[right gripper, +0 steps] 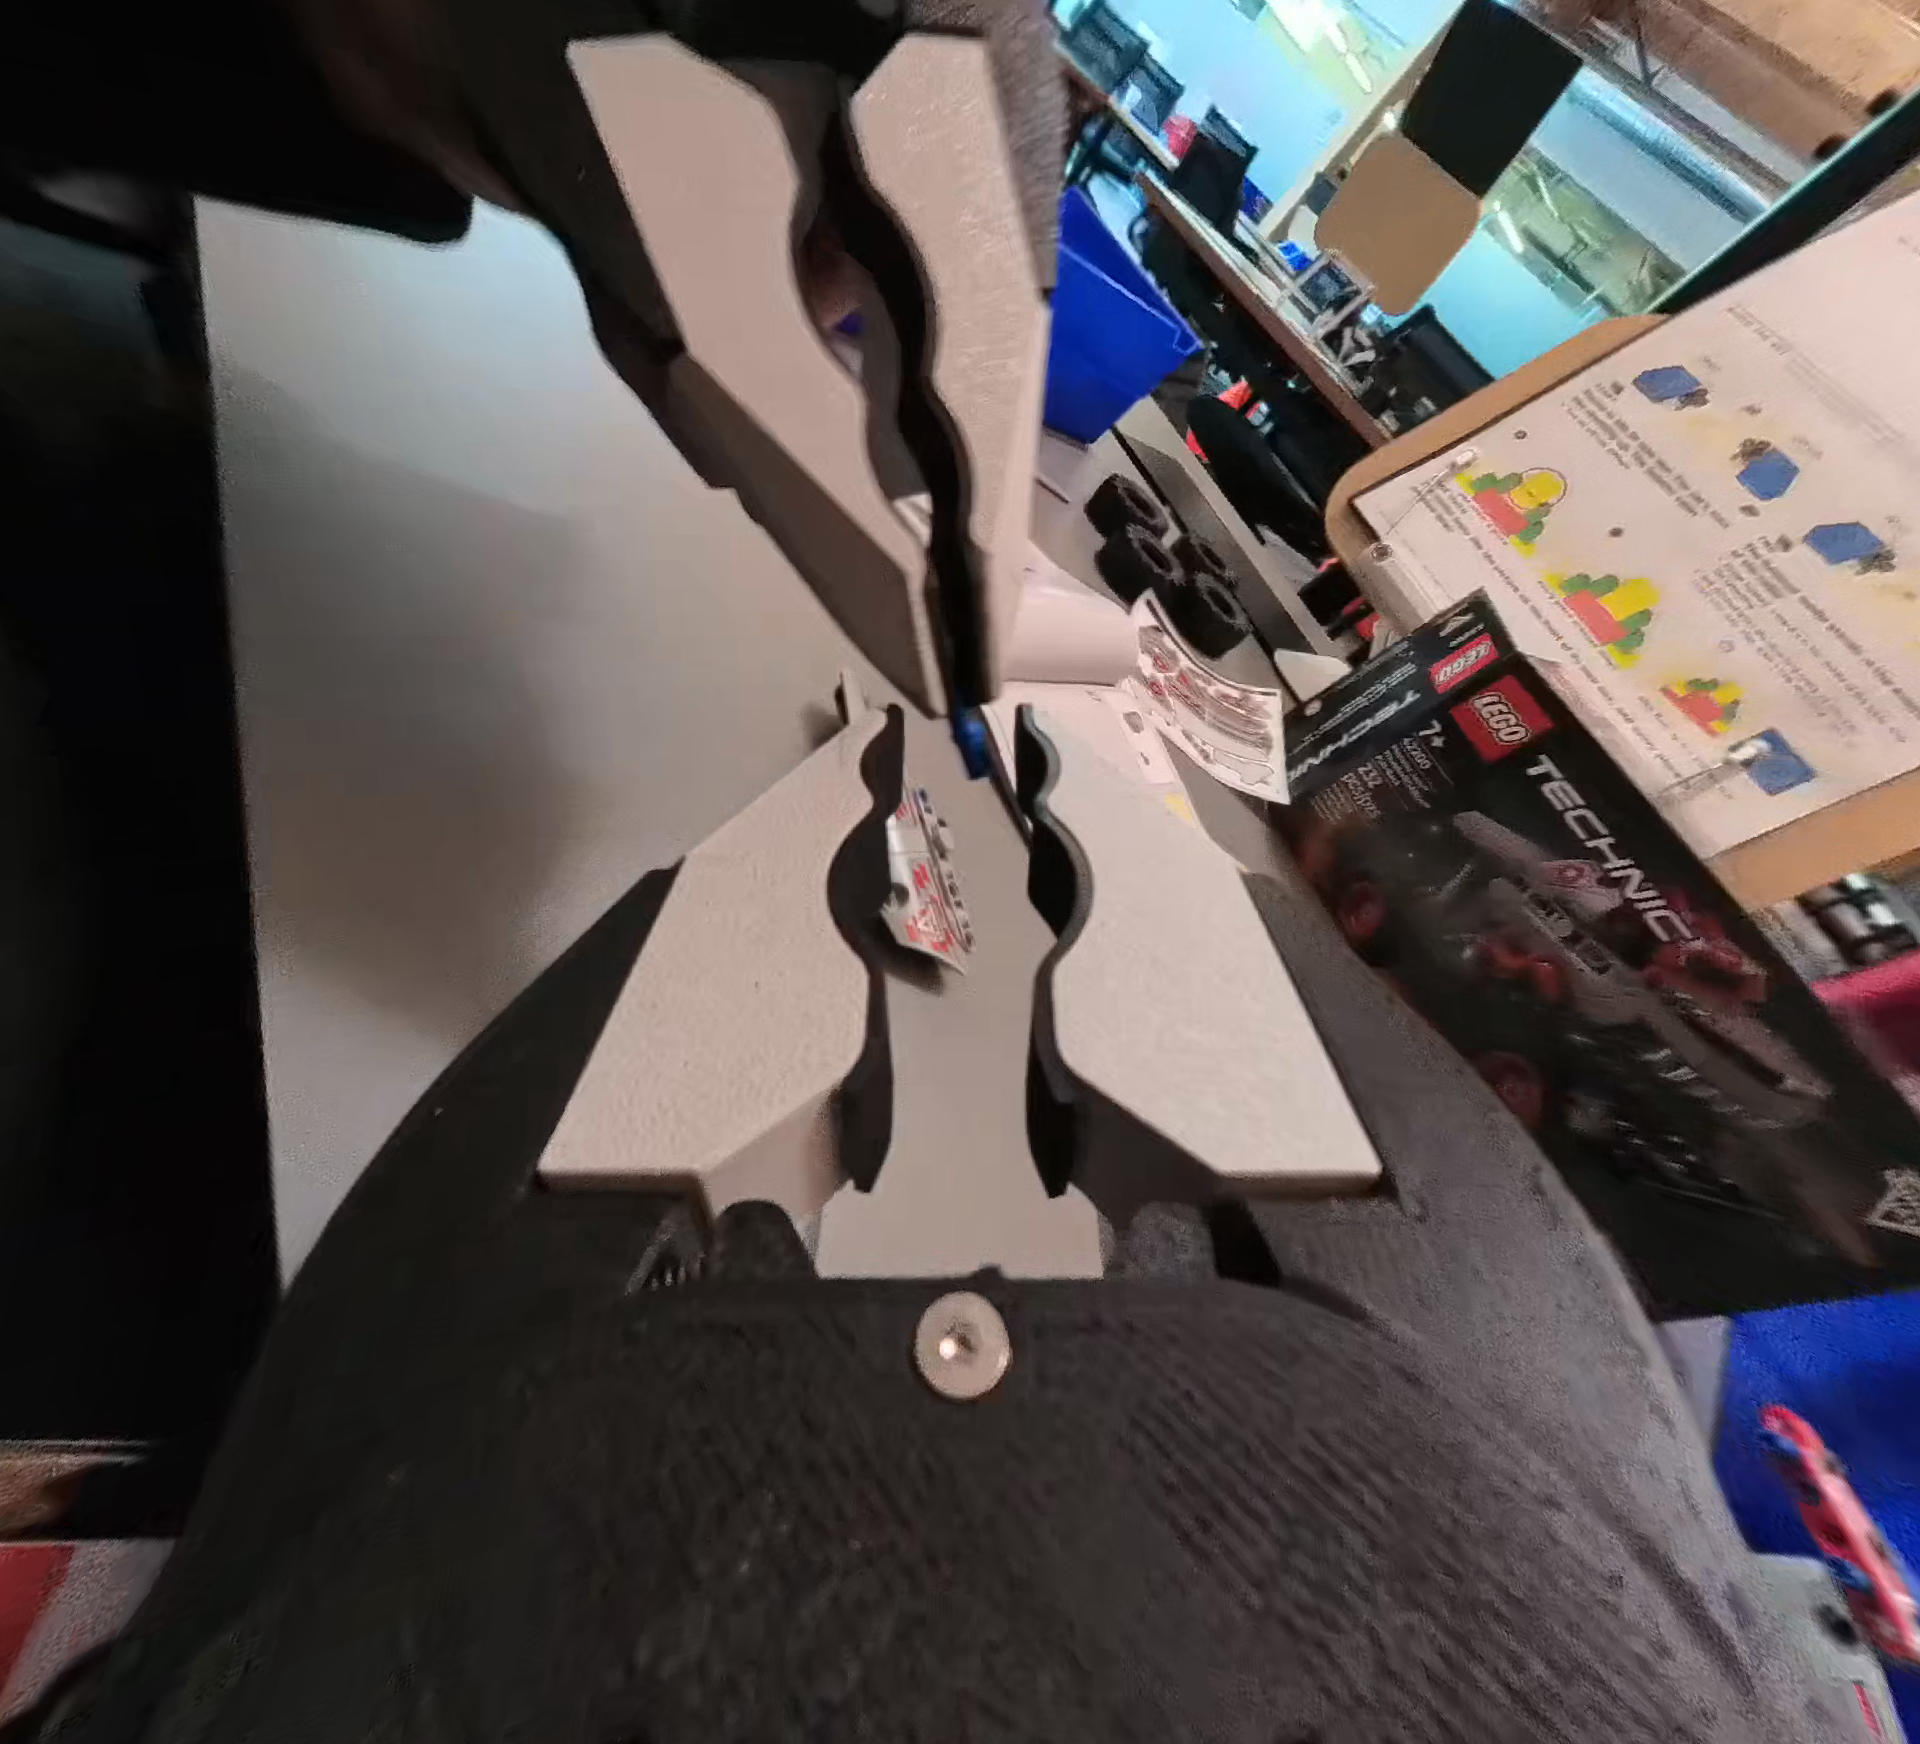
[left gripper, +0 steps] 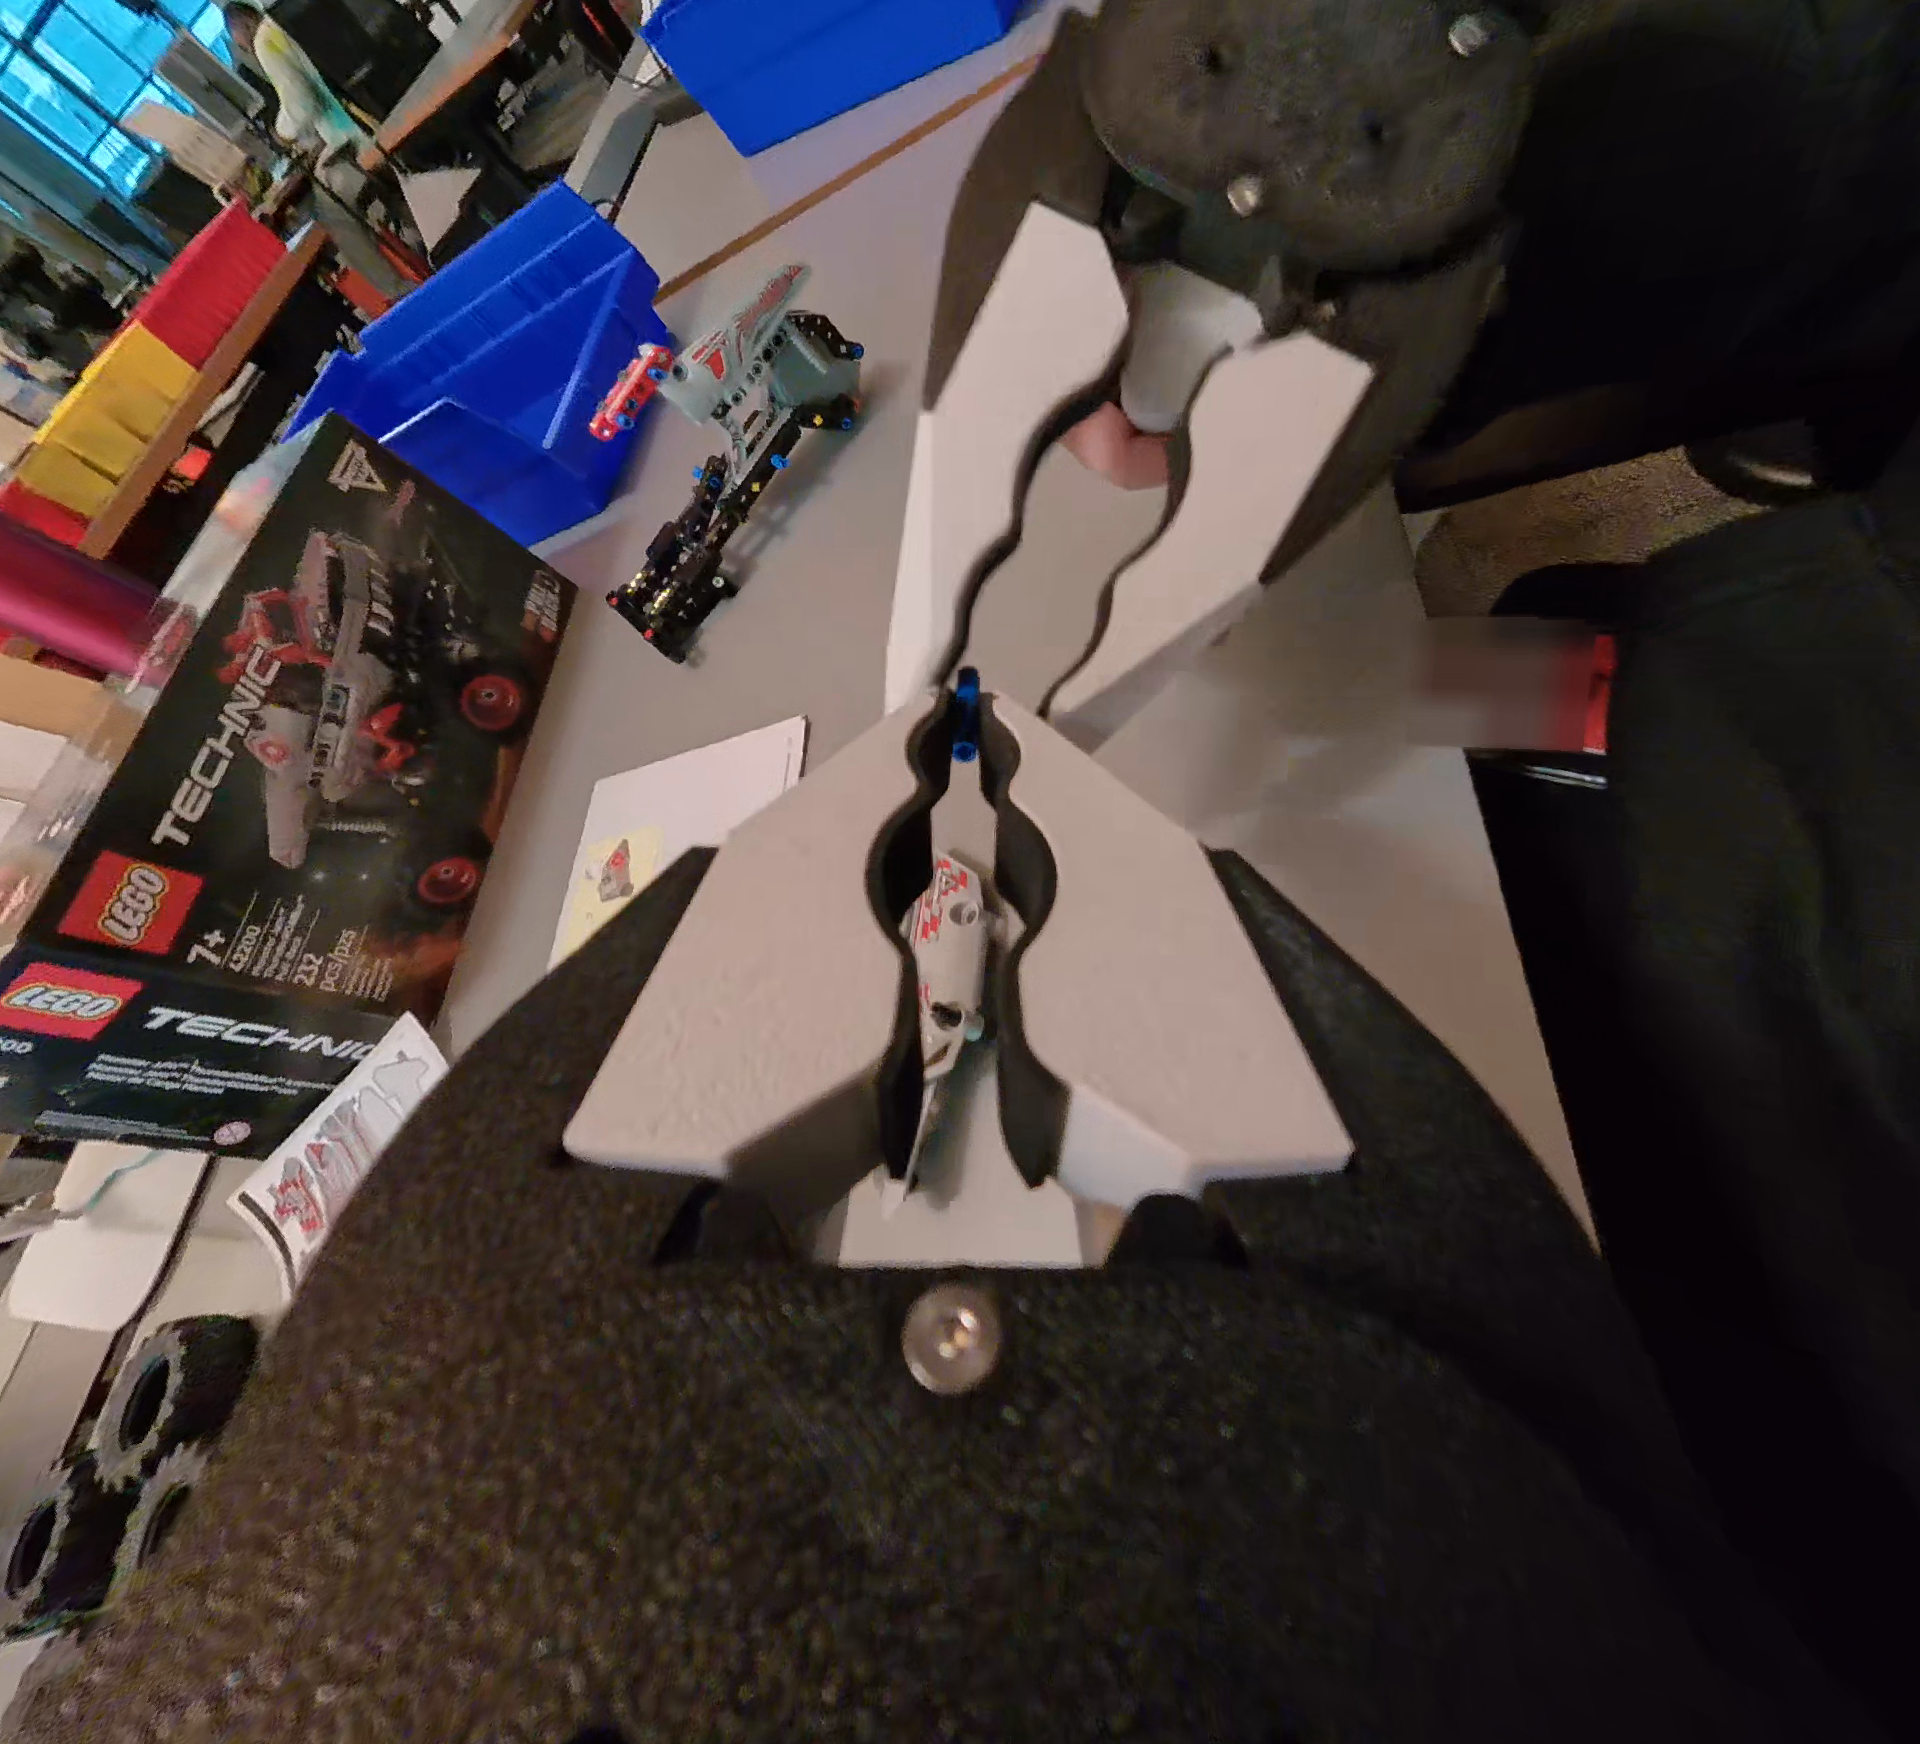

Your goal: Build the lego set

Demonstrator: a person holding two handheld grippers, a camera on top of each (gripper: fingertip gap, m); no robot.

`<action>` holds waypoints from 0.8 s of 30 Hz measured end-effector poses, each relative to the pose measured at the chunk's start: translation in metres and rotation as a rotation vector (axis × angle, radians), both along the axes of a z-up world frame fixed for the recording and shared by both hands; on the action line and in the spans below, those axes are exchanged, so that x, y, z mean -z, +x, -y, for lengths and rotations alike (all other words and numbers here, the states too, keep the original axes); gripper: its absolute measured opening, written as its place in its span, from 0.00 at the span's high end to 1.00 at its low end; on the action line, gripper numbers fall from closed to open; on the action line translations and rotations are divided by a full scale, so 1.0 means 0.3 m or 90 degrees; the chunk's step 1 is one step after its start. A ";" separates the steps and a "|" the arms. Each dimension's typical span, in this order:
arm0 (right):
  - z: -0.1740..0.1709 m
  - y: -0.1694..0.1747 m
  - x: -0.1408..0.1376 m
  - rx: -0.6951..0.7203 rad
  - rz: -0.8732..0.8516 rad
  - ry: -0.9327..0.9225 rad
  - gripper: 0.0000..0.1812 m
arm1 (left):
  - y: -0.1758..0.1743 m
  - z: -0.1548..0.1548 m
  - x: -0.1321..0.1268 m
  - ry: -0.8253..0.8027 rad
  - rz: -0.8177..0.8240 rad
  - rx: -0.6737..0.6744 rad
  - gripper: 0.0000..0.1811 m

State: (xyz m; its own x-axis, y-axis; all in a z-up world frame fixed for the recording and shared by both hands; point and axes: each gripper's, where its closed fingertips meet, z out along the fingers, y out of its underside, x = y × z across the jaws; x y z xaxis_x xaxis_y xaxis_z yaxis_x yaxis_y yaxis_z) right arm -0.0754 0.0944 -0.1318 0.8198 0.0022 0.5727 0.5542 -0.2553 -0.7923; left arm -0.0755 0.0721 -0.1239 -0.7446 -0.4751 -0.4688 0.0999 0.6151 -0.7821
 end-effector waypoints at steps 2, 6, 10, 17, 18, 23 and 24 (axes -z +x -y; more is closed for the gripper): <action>-0.011 0.018 0.018 0.024 0.025 -0.017 0.91 | 0.011 -0.002 0.007 0.004 -0.027 -0.015 0.99; -0.017 0.042 0.016 0.037 0.025 -0.012 1.00 | 0.035 -0.005 -0.040 -0.047 -0.024 -0.039 1.00; -0.045 0.041 0.011 0.026 -0.029 0.022 0.99 | 0.064 -0.032 -0.075 -0.069 -0.027 -0.056 1.00; -0.029 0.134 -0.050 0.003 -0.182 0.117 0.99 | 0.110 -0.064 -0.109 -0.153 -0.004 -0.072 0.91; -0.036 0.143 -0.078 -0.024 -0.221 0.146 0.99 | 0.125 -0.066 -0.120 -0.169 0.002 -0.068 0.90; -0.082 0.186 -0.186 -0.123 -0.339 0.260 0.99 | 0.220 -0.072 -0.206 -0.269 -0.014 -0.046 0.88; -0.084 0.188 -0.187 -0.131 -0.349 0.265 0.99 | 0.228 -0.074 -0.215 -0.284 -0.022 -0.036 0.88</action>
State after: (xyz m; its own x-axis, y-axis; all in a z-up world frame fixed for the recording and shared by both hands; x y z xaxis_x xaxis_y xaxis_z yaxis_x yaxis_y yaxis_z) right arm -0.0190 0.1195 -0.0759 0.9961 0.0585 0.0657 0.0531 0.1952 -0.9793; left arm -0.0070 0.0944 -0.0594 -0.7231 -0.6655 -0.1849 0.0453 0.2214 -0.9741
